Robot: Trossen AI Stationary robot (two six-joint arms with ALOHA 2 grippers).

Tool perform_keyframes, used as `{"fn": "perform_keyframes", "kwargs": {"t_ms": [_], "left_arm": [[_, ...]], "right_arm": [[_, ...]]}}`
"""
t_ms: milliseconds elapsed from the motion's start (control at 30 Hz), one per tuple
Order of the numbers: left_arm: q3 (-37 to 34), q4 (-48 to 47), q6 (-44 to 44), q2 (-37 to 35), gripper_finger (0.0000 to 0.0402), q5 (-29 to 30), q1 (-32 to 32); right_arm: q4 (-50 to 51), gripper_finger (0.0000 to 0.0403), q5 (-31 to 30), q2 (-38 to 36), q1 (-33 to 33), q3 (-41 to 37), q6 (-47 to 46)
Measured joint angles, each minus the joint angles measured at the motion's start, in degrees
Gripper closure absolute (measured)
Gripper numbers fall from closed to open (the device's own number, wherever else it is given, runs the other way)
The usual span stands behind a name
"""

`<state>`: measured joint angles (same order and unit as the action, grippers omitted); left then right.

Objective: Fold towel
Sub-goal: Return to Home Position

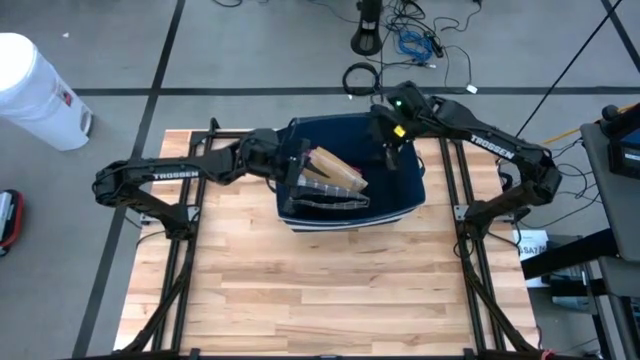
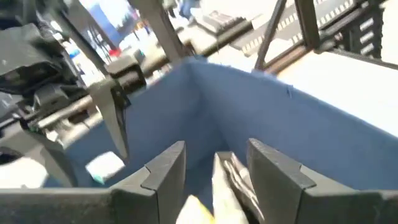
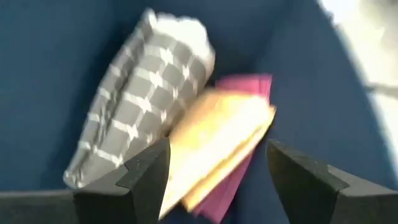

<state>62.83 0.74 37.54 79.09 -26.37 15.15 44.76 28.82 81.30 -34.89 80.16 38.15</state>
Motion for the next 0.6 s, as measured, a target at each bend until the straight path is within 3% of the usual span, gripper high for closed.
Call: {"fn": "perform_keyframes", "kwargs": {"t_ms": [167,433,600], "left_arm": [[0.07,4.46,0.38,-1.79,0.0224,0.95,-0.41],[0.13,3.97,-1.53,-9.54,0.0224,3.12,-0.04],[0.13,-2.74,-3.08,-15.91,0.0224,4.33,-0.08]], "right_arm": [[-2.91,0.0154,1.66,-4.86,0.15,0.02,-0.69],[-2.62,0.0154,4.84,-17.63,0.15,0.04,-4.03],[-1.03,0.0154,7.58,-25.46,0.47,0.04,-7.39]]}}
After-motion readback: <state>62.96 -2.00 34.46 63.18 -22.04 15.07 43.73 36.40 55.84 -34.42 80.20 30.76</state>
